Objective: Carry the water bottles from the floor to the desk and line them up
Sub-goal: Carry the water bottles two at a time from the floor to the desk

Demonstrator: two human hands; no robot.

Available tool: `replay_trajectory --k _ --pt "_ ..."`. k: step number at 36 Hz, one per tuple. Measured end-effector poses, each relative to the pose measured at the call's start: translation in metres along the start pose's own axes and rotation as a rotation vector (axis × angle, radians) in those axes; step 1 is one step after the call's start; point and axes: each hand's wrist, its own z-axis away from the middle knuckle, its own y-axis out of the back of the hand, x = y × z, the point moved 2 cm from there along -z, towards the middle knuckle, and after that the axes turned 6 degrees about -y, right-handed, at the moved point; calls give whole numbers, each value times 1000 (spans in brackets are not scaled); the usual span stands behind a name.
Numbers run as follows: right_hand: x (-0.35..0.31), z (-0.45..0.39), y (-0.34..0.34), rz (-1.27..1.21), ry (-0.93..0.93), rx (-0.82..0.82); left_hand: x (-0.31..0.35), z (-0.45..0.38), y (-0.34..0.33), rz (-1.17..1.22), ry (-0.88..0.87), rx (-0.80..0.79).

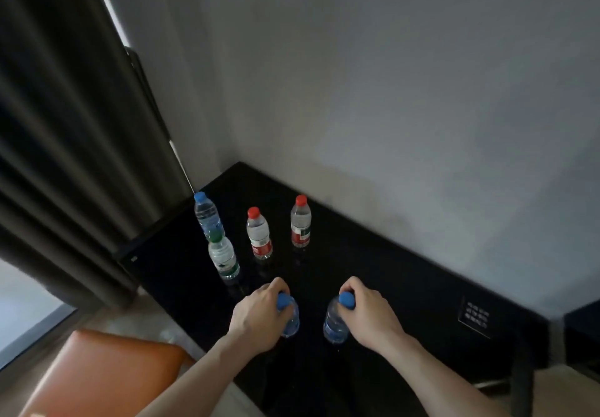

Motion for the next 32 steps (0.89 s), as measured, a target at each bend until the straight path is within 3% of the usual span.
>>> replay_trajectory --k 14,20,26,32 --pt "-12 -25 -26 -22 -114 10 -27 -37 5 -45 -40 -66" --pt "-13 -18 -19 -33 -117 -25 -18 -40 19 -178 -34 -139" --pt "-5 18 3 -35 -121 -33 -10 -22 33 -286 -12 -149" --pt "37 96 29 -111 -106 69 33 26 47 -253 -50 -31"
